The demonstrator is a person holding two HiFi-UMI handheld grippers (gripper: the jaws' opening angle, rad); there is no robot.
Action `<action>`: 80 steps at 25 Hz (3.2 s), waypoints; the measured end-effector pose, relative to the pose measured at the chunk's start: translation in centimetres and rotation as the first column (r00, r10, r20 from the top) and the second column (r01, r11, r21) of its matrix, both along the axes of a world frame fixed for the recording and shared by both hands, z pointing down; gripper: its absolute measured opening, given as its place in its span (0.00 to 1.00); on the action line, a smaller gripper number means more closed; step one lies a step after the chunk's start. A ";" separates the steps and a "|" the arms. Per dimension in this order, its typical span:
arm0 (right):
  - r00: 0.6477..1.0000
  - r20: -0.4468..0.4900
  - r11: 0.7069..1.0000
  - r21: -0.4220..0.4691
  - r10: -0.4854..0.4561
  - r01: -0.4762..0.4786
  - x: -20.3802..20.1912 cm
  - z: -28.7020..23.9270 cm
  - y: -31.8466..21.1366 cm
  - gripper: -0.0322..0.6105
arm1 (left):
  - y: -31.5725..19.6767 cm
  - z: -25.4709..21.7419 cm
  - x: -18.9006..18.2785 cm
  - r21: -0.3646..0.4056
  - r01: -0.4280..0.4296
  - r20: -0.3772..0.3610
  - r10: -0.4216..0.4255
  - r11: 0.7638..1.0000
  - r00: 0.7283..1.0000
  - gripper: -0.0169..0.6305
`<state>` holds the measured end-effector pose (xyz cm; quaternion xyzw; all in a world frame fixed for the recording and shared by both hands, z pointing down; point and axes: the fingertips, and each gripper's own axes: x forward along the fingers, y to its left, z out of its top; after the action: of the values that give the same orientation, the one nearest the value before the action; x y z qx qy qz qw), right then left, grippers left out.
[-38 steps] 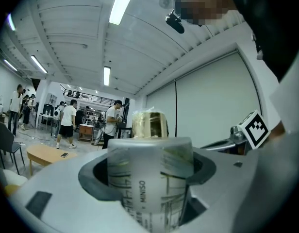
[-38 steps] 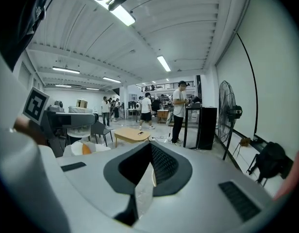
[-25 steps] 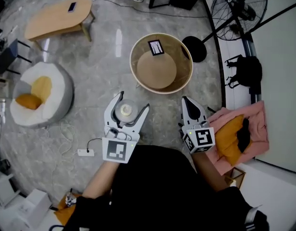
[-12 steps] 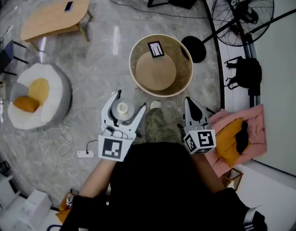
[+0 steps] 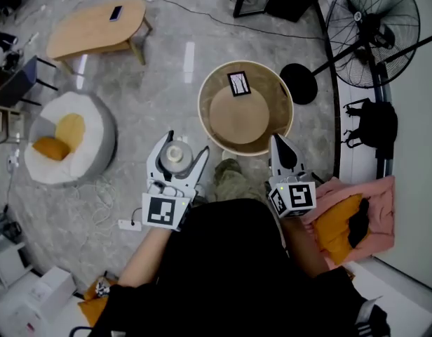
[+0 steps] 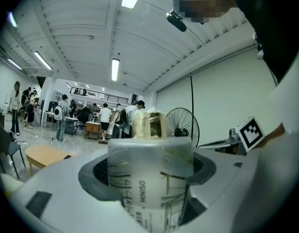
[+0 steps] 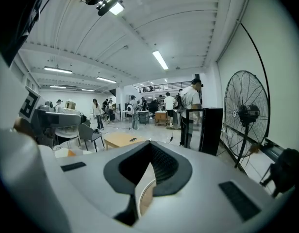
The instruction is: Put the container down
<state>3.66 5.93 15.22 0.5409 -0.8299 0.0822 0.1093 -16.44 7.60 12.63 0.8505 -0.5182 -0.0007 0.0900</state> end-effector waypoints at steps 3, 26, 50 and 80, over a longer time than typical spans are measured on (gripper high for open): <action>1.000 0.009 1.000 0.008 -0.003 0.003 1.6 -0.2 -3.1 0.08 | -2.7 0.4 1.6 -0.013 -0.002 0.014 0.003 1.000 1.000 0.57; 0.991 -0.030 0.987 -0.096 -0.133 0.129 10.6 11.5 -21.9 0.08 | -20.3 14.9 11.0 -0.181 0.008 0.079 0.006 0.983 0.997 0.57; 0.987 0.113 0.971 -0.221 0.114 -0.087 6.2 44.9 -30.1 0.08 | -39.3 58.6 16.2 -0.256 -0.342 0.160 0.389 0.904 0.907 0.57; 0.979 0.163 0.950 -0.303 0.123 -0.069 7.2 52.2 -29.9 0.08 | -40.9 71.9 21.8 -0.307 -0.337 0.278 0.422 0.890 0.863 0.57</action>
<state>10.90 -23.94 67.42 0.5486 -0.7873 0.2594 0.1093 5.37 -33.29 84.52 0.9056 -0.3426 0.2273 0.1039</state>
